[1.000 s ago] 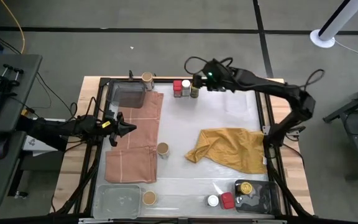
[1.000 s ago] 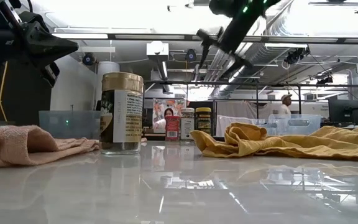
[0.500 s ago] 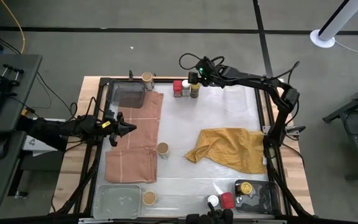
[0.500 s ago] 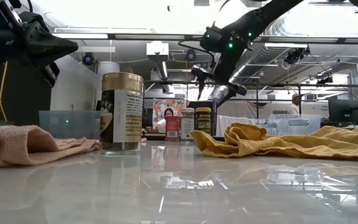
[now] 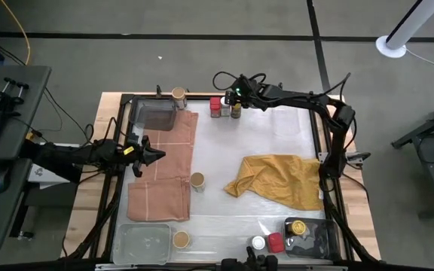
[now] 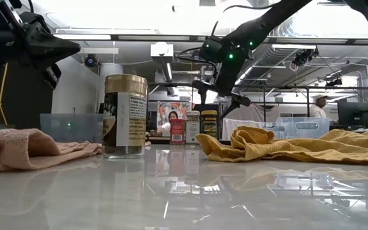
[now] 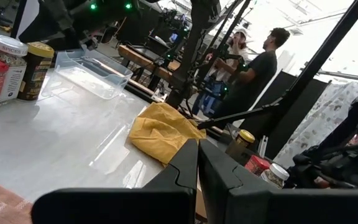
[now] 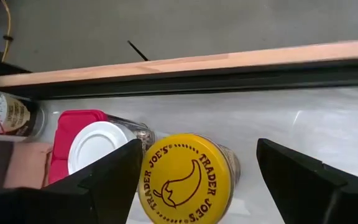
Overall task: Sort spices by type
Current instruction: Put the yellow seasoning bottle into the bottom black bin
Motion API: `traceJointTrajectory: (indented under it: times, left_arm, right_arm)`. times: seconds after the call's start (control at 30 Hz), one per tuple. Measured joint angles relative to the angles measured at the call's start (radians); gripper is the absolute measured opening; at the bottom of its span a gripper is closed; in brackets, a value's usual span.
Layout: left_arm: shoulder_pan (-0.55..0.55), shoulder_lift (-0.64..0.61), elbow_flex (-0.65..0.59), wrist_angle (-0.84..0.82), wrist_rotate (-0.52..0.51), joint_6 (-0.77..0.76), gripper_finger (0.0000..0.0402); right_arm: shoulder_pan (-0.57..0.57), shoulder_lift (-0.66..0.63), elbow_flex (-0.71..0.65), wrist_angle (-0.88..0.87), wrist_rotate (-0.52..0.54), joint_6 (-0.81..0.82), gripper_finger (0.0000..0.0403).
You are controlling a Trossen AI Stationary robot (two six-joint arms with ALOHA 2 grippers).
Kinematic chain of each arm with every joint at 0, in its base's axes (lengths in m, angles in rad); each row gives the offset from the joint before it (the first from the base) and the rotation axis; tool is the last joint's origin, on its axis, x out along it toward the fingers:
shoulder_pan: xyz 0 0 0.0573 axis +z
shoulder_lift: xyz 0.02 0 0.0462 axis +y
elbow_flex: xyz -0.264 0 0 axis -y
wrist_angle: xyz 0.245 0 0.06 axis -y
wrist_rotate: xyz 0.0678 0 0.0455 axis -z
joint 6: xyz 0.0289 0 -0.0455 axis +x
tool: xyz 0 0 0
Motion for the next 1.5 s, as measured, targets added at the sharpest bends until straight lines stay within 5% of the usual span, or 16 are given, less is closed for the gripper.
traceJointTrajectory:
  times: [0.93,1.3,1.5]
  left_arm:
    - [0.0,0.0,0.0,0.0,0.0,0.0,0.0]
    - [0.0,0.0,0.0,0.0,0.0,0.0,0.0]
    - [0.0,0.0,0.0,0.0,0.0,0.0,0.0]
  right_arm:
    - [0.01,0.013,0.001,-0.2,0.05,-0.141,0.0309]
    - [0.01,0.013,0.001,-0.2,0.051,-0.27,0.0215]
    - [0.03,-0.059,0.0,-0.24,0.039,-0.407,0.0216]
